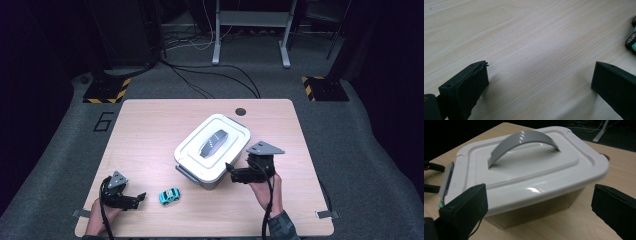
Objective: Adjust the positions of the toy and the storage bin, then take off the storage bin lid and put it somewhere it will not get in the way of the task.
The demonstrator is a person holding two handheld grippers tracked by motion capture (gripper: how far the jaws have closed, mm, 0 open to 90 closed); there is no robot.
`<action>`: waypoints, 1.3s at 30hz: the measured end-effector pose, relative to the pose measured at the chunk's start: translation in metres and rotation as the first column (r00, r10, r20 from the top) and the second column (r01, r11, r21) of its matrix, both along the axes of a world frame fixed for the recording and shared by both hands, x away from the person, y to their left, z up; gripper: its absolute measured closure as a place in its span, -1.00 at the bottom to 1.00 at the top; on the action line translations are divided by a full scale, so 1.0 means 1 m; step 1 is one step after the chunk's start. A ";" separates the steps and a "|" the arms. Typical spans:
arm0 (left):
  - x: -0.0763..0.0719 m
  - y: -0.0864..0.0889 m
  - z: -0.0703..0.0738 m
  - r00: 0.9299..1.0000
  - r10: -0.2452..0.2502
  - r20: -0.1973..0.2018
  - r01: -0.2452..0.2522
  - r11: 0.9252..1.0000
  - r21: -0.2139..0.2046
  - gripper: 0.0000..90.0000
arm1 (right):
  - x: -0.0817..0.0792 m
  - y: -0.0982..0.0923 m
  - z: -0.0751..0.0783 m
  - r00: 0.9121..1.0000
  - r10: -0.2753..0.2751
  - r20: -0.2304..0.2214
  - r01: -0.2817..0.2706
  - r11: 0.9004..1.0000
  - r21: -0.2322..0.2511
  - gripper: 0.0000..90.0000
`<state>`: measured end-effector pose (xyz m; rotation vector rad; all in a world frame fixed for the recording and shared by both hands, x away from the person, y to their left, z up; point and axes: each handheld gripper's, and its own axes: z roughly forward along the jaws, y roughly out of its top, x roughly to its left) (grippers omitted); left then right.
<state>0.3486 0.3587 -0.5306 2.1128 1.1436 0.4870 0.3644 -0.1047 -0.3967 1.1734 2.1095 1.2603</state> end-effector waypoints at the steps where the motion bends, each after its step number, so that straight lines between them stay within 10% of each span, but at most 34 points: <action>1: 0.000 -0.001 0.000 1.000 0.000 -0.001 0.000 1.000 -0.003 -0.99 | -0.001 -0.005 -0.002 1.000 -0.017 -0.003 0.017 1.000 0.012 -1.00; 7: 0.002 -0.004 0.004 1.000 -0.009 -0.002 0.009 0.999 0.037 -1.00 | -0.005 -0.041 -0.032 0.993 -0.106 -0.043 0.107 0.994 0.001 -1.00; 19: 0.004 -0.001 0.026 1.000 0.017 -0.005 -0.017 0.999 -0.031 -0.98 | -0.003 -0.082 -0.112 0.957 -0.236 -0.166 0.220 0.970 -0.105 -1.00; 30: 0.008 -0.016 0.058 1.000 -0.015 0.009 0.016 0.999 -0.035 -0.98 | 0.006 -0.092 -0.127 0.941 -0.292 -0.170 0.260 0.947 -0.190 -1.00; 39: 0.012 -0.031 0.099 0.998 -0.050 0.037 0.051 0.998 -0.026 -0.97 | 0.009 -0.095 -0.131 0.940 -0.292 -0.177 0.256 0.946 -0.198 -1.00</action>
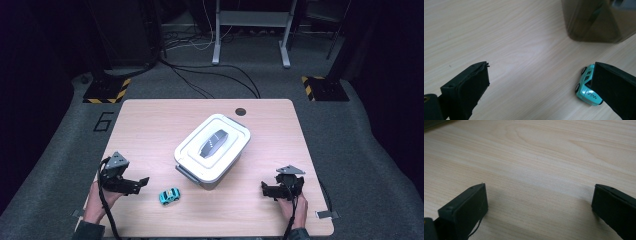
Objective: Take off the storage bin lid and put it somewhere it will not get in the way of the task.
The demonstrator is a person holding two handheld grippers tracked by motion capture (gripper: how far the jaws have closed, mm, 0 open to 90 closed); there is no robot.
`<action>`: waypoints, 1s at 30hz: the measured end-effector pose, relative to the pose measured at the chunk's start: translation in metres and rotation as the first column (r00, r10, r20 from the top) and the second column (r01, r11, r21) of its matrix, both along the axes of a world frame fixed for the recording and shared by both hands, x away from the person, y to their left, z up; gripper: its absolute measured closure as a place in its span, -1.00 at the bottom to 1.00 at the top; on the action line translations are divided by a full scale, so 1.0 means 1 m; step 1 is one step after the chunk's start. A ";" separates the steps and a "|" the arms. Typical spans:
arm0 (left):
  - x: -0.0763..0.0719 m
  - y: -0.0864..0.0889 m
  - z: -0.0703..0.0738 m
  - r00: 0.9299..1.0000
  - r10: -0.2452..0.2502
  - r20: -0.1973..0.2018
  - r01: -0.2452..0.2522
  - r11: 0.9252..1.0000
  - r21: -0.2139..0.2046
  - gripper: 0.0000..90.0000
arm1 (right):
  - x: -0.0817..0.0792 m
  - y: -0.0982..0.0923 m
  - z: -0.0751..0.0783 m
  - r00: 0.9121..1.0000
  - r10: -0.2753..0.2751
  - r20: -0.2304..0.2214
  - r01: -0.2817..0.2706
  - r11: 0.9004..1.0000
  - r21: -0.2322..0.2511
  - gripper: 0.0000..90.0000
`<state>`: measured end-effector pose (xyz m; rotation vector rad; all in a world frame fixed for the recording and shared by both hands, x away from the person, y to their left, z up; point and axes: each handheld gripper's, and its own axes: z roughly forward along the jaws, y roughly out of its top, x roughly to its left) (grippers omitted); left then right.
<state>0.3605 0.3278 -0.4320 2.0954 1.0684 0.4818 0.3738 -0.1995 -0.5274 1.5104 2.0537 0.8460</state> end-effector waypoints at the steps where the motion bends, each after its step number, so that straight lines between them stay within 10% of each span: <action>1: 0.000 -0.002 0.003 1.000 -0.004 0.005 0.004 1.000 0.005 -0.97 | 0.000 -0.001 0.000 1.000 -0.001 0.003 0.001 1.000 0.000 -1.00; 14: 0.013 -0.047 0.051 0.996 -0.088 0.022 0.087 0.996 0.020 -1.00 | -0.002 -0.001 -0.001 1.000 -0.007 0.015 0.007 1.000 0.004 -1.00; 30: 0.044 -0.122 0.069 0.983 -0.181 0.018 0.180 0.982 0.048 -1.00 | -0.002 -0.002 -0.001 1.000 -0.009 0.019 0.009 1.000 0.005 -0.99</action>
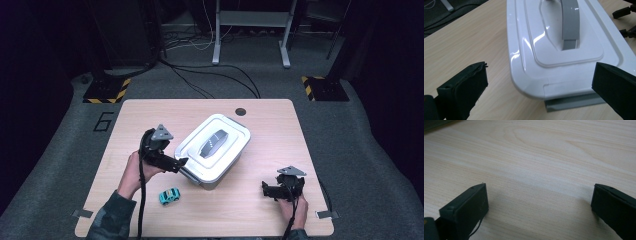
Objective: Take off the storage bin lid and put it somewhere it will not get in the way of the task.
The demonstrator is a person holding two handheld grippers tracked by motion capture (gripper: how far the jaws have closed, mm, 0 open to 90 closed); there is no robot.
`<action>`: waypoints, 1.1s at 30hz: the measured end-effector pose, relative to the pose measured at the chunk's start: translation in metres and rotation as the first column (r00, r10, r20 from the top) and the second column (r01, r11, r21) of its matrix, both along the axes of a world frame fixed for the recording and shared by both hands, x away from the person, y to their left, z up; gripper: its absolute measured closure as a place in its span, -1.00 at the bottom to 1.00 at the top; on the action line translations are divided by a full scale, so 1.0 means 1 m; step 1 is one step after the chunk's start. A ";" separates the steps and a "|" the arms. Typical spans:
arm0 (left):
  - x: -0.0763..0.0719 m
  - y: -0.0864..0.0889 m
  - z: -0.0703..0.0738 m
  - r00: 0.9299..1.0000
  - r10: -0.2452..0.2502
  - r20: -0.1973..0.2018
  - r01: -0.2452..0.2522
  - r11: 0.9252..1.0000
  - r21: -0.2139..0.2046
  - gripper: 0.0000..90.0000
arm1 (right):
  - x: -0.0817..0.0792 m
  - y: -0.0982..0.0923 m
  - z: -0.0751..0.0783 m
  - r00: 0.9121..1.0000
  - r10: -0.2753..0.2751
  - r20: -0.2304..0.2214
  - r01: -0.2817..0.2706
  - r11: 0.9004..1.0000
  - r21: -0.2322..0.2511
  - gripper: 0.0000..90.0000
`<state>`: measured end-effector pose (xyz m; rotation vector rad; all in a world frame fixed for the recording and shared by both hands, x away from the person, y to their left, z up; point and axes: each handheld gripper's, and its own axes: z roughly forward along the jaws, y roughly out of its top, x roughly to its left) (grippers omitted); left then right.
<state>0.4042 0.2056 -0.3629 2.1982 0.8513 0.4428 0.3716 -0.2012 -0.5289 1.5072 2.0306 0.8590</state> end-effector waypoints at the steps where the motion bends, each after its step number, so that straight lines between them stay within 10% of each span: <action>1: 0.002 -0.005 0.001 1.000 -0.007 -0.003 0.007 1.000 0.000 -1.00 | 0.000 0.000 0.000 1.000 0.000 0.000 0.000 1.000 0.000 -0.99; 13: 0.024 -0.054 0.002 0.997 -0.070 -0.020 0.071 0.997 0.024 -0.91 | 0.000 0.000 0.000 1.000 0.001 0.002 -0.001 1.000 0.002 -0.97; 33: 0.036 -0.092 -0.009 0.998 -0.059 -0.021 0.060 0.997 0.051 0.21 | 0.000 0.000 0.000 1.000 0.006 0.003 -0.006 1.000 0.004 -0.96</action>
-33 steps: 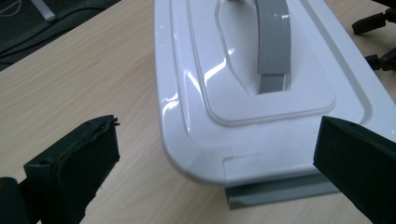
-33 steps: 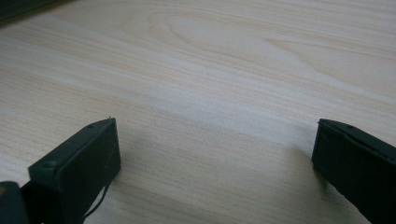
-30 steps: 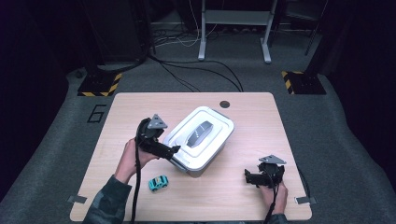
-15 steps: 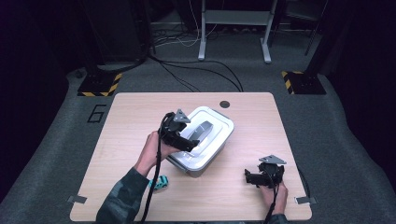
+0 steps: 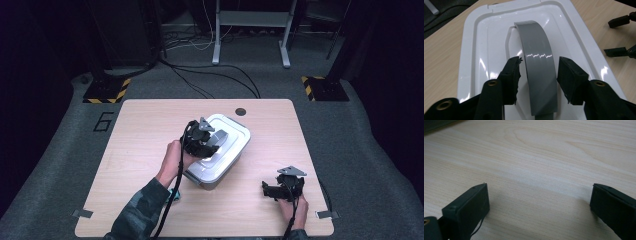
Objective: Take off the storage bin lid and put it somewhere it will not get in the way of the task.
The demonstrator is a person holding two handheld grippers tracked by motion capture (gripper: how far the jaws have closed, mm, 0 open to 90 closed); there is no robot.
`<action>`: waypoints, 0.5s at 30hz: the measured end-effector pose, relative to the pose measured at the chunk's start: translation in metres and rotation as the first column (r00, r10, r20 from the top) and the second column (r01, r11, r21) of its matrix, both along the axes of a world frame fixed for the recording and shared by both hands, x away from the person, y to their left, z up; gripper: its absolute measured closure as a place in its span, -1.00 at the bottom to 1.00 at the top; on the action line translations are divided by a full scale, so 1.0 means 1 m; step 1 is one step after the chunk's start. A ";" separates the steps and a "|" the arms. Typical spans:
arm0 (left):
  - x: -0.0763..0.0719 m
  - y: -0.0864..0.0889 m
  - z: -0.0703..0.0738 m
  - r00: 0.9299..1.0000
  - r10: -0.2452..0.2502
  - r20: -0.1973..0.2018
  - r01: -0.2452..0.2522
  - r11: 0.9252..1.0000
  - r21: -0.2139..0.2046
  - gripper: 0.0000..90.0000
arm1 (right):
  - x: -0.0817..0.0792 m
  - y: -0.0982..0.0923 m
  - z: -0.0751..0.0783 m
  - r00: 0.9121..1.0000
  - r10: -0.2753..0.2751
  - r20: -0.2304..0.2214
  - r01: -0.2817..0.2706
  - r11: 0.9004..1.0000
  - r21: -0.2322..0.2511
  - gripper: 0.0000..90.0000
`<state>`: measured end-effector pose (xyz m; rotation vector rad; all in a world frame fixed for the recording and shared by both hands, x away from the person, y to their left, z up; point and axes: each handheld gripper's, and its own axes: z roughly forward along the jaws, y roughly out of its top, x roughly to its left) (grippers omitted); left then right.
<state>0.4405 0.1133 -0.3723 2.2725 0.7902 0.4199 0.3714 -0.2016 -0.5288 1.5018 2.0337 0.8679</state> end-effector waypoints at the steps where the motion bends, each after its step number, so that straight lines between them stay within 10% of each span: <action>1: 0.000 0.000 0.000 1.000 0.002 0.005 -0.002 1.000 0.002 0.27 | 0.000 0.000 0.000 1.000 0.000 0.001 0.000 1.000 0.000 -0.96; 15: -0.004 0.002 0.003 1.000 0.011 0.028 -0.010 0.999 -0.044 0.48 | 0.000 0.000 0.000 1.000 -0.001 0.001 0.001 1.000 -0.001 -0.96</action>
